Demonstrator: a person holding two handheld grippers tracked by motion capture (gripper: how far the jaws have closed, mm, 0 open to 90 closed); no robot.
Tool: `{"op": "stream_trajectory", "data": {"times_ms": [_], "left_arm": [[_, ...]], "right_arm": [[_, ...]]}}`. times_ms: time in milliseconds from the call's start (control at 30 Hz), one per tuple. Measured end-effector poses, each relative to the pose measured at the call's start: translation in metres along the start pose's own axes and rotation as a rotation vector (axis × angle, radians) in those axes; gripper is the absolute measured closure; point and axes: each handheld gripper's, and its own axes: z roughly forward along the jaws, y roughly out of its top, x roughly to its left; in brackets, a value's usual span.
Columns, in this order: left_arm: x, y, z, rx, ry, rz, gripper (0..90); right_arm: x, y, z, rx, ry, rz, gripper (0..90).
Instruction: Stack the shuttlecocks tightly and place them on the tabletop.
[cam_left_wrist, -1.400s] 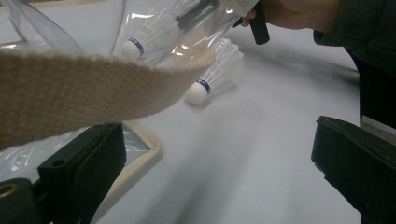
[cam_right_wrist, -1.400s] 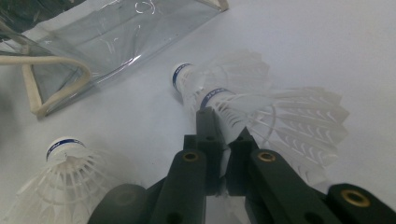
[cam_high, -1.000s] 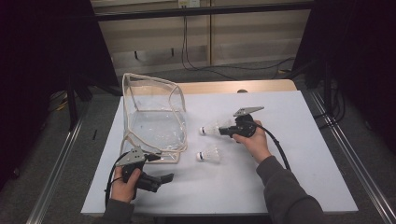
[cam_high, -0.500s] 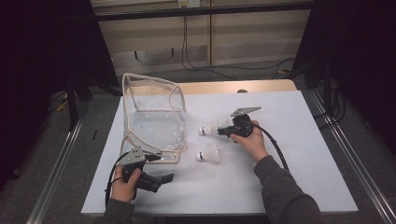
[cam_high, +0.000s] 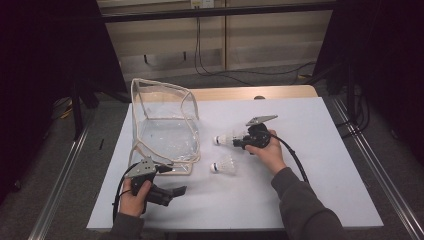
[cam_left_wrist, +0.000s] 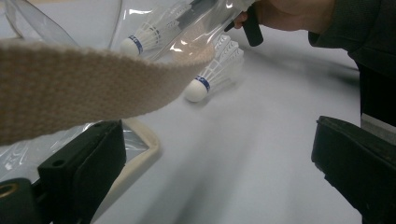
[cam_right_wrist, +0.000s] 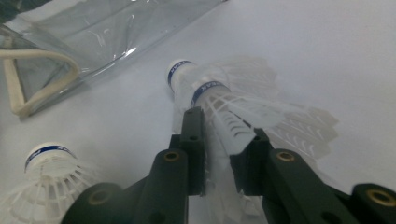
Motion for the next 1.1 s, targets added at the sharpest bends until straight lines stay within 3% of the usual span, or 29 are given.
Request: {"op": "stream_trajectory", "data": {"times_ms": [600, 900, 1100], "left_arm": [[0.000, 0.000, -0.001, -0.001, 0.002, 0.002, 3.2], [-0.001, 0.000, -0.001, 0.000, 0.007, 0.004, 3.2], [-0.001, 0.000, -0.001, -0.001, 0.007, 0.003, 3.2]], "right_arm": [[-0.004, -0.004, -0.018, 0.003, -0.029, 0.002, 70.5], [-0.004, -0.007, -0.023, 0.006, -0.029, 0.000, 71.3], [-0.003, -0.008, -0.021, 0.006, -0.023, -0.007, 77.0]]}}
